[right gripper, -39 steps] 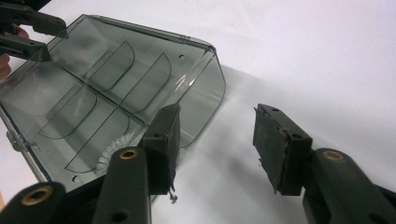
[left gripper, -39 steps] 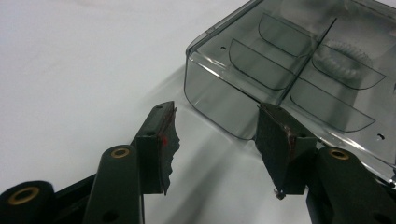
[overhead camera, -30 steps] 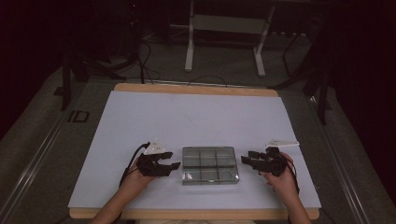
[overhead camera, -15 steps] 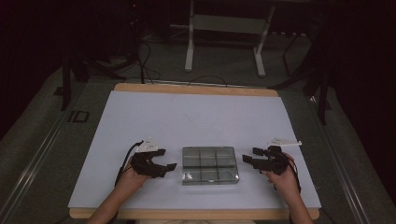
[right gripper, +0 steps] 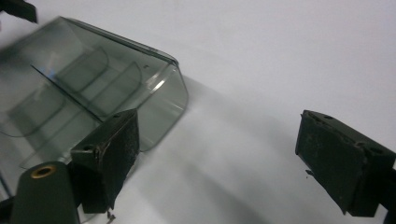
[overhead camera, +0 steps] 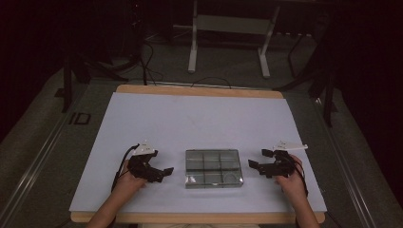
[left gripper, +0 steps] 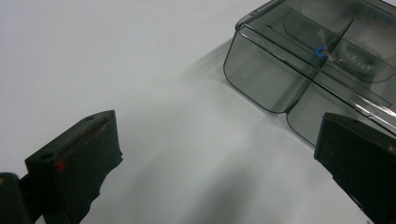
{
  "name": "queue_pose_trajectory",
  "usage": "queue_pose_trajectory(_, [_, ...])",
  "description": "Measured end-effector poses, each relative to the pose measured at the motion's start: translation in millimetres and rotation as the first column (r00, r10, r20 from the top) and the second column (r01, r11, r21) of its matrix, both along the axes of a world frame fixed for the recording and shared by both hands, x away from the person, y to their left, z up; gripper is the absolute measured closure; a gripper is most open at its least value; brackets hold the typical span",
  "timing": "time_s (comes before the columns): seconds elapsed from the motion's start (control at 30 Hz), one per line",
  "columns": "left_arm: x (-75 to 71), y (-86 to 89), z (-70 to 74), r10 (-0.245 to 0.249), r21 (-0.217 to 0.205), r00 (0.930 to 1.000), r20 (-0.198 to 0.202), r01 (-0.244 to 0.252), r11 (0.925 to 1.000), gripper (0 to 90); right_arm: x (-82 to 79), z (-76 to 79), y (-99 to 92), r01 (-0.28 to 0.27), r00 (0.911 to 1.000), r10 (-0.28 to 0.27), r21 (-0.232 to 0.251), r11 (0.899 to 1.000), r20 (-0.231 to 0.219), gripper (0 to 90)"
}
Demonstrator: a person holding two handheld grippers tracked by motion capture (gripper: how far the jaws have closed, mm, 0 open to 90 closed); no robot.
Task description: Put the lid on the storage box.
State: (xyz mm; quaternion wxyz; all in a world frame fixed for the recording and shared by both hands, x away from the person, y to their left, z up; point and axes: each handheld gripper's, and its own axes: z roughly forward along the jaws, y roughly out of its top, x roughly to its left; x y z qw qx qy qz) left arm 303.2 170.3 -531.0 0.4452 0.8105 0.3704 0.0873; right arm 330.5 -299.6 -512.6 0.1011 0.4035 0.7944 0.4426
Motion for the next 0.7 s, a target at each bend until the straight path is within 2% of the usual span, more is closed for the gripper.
queue_pose_trajectory(0.23, [-2.2, 1.2, -1.6, 0.002, 0.022, 0.9997, 0.025, -0.002, 0.9998, 0.0, -0.1, -3.8, -1.4, -0.001, 0.9999, 0.001, -0.023, 1.000, 0.014, 13.6])
queue_pose_trajectory(0.3, [-2.9, 2.5, -2.1, 0.005, 0.013, 0.9995, 0.032, -0.006, 0.9999, 0.0, -0.3, -5.1, -2.0, 0.003, 0.9999, -0.002, -0.025, 1.000, 0.012, 13.6])
queue_pose_trajectory(0.4, [-3.2, 3.8, -3.6, -0.007, 0.002, 0.9995, 0.032, 0.007, 1.0000, 0.0, -0.5, -7.7, -3.0, 0.003, 0.9999, -0.002, -0.033, 0.999, 0.013, 13.6])
queue_pose_trajectory(0.53, [-5.9, 2.2, -6.2, -0.017, 0.030, 0.9990, 0.040, 0.016, 0.9994, 0.0, -1.0, -11.3, -4.3, 0.002, 0.9999, -0.001, -0.042, 0.999, 0.014, 13.7])
queue_pose_trajectory(0.7, [-7.8, 2.8, -6.8, -0.023, 0.026, 0.9988, 0.044, 0.021, 0.9994, 0.0, -1.7, -14.9, -6.7, 0.009, 0.9998, -0.008, -0.049, 0.999, 0.016, 13.8])
